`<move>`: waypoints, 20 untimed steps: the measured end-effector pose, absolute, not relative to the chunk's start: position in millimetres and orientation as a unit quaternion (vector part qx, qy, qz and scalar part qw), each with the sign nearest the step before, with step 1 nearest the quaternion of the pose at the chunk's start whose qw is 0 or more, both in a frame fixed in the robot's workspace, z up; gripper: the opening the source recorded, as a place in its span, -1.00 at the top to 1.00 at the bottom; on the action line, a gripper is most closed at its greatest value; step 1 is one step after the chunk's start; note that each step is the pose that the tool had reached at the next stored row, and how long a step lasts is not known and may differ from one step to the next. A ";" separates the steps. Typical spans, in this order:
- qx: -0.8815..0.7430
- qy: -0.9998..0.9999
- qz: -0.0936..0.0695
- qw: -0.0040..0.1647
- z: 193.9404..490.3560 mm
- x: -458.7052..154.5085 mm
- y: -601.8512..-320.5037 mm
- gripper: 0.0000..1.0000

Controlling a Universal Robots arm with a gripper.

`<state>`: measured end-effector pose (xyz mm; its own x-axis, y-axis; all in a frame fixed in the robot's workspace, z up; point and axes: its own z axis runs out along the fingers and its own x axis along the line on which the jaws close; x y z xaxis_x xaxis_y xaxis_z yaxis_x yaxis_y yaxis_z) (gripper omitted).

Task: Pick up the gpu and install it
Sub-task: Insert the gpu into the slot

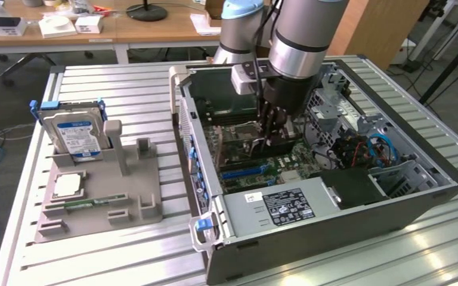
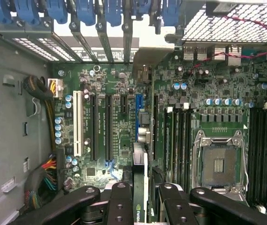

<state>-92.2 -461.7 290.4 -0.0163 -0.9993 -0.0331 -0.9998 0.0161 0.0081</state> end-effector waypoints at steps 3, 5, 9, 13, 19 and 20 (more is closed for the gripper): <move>-0.701 0.713 0.014 0.009 290.2 -96.3 -461.6 0.47; -0.701 0.713 0.014 0.009 290.2 -97.6 -461.5 0.47; -0.701 0.713 0.014 0.009 290.2 -97.7 -461.6 0.47; -0.701 0.713 0.014 0.009 290.1 -101.2 -461.6 0.47; -0.701 0.713 0.014 0.009 290.1 -103.2 -462.5 0.47; -0.701 0.713 0.014 0.009 290.1 -103.2 -462.7 0.47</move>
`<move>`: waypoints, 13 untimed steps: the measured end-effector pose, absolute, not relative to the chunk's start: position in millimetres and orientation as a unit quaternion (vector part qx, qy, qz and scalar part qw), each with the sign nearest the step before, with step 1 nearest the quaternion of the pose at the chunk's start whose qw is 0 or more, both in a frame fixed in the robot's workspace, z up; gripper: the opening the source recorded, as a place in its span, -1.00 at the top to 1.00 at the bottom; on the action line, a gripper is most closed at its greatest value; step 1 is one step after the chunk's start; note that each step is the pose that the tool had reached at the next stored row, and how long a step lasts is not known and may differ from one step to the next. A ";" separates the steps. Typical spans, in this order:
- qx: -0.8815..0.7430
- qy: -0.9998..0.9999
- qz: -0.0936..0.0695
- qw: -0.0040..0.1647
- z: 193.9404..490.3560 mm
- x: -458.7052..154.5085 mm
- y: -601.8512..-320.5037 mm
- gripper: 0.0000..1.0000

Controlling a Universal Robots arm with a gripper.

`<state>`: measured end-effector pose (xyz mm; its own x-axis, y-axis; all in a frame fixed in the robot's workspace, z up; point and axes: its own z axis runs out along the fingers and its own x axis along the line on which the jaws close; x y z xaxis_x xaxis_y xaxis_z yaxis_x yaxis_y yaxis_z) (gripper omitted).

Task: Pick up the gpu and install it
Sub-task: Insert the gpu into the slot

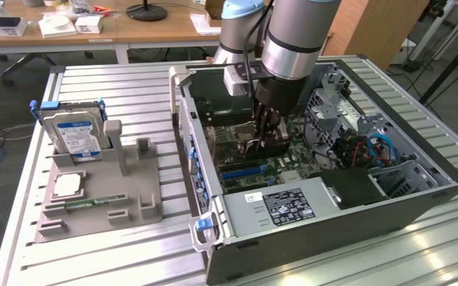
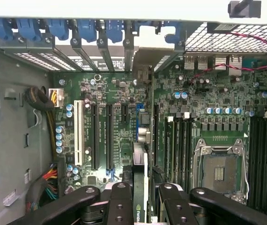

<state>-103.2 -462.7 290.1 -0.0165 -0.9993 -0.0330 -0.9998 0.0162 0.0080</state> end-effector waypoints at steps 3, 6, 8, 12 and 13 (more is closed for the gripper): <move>-0.701 0.713 0.014 0.009 290.0 -103.3 -462.8 0.47; -0.701 0.713 0.014 0.009 289.9 -104.6 -462.8 0.47; -0.701 0.713 0.014 0.009 289.9 -105.7 -462.8 0.47; -0.701 0.713 0.015 0.009 289.4 -105.8 -463.1 0.47; -0.701 0.713 0.014 0.009 289.2 -105.8 -463.3 0.47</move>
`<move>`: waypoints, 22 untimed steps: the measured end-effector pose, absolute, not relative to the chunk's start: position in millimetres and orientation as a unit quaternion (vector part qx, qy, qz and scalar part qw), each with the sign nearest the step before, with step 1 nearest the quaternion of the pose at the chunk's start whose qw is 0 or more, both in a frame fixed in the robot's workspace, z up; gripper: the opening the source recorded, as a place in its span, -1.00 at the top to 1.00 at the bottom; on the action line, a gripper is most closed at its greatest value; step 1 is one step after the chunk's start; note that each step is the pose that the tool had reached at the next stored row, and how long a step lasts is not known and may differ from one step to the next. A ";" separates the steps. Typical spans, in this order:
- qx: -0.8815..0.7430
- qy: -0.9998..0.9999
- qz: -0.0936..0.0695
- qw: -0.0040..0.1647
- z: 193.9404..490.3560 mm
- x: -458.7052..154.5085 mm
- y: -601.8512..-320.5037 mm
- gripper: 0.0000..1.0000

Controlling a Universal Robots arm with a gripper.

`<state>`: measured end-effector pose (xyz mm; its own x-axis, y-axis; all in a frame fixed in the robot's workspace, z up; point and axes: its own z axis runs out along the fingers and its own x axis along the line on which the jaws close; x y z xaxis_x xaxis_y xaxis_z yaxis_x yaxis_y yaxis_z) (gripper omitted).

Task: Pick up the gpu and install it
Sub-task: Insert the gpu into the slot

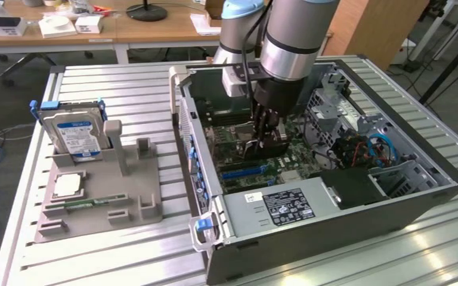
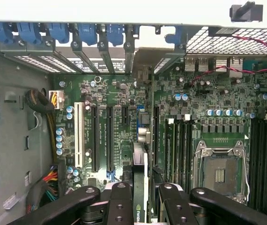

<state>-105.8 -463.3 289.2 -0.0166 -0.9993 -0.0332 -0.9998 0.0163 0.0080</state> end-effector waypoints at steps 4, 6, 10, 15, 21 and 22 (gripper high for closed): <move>-0.701 0.713 0.014 0.009 288.3 -105.8 -464.1 0.47; -0.701 0.713 0.014 0.009 287.7 -105.8 -464.6 0.47; -0.701 0.713 0.014 0.009 286.6 -105.8 -465.7 0.47; -0.701 0.713 0.014 0.009 285.5 -105.8 -466.7 0.47; -0.701 0.713 0.014 0.009 285.1 -105.7 -466.8 0.47; -0.701 0.713 0.014 0.009 284.4 -105.7 -466.8 0.47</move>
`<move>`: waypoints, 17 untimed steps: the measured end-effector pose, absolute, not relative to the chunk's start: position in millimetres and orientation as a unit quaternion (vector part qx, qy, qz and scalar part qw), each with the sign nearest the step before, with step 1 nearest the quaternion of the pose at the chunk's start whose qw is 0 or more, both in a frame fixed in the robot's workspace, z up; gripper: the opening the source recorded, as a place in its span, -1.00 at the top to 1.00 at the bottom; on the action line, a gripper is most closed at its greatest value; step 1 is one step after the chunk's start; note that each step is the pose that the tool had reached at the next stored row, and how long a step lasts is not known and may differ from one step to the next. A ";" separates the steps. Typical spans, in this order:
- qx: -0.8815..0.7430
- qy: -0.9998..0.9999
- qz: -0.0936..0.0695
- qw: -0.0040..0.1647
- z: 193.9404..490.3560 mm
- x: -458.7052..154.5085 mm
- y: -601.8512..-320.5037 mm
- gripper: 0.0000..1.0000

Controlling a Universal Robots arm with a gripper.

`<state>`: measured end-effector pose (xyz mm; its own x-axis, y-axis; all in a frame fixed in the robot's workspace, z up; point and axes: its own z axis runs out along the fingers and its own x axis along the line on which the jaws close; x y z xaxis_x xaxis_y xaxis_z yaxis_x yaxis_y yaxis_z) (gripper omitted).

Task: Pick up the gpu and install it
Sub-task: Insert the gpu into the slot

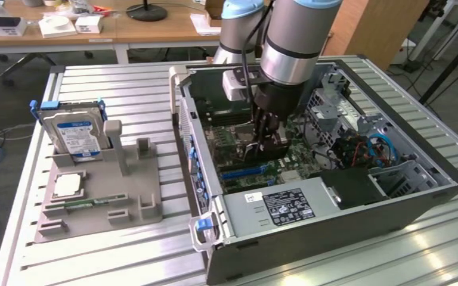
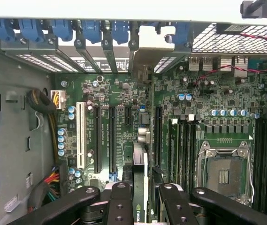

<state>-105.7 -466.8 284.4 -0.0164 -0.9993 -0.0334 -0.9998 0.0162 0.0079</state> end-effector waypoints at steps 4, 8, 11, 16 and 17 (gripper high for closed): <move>-0.701 0.713 0.014 0.009 281.8 -105.7 -466.8 0.47; -0.701 0.713 0.014 0.009 279.5 -105.7 -466.8 0.47; -0.701 0.713 0.014 0.009 277.8 -105.7 -466.8 0.47; -0.701 0.713 0.014 0.009 277.6 -105.7 -466.8 0.47; -0.701 0.713 0.014 0.009 277.6 -106.0 -466.8 0.47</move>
<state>-106.0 -466.8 277.6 -0.0164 -0.9993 -0.0331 -0.9998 0.0162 0.0079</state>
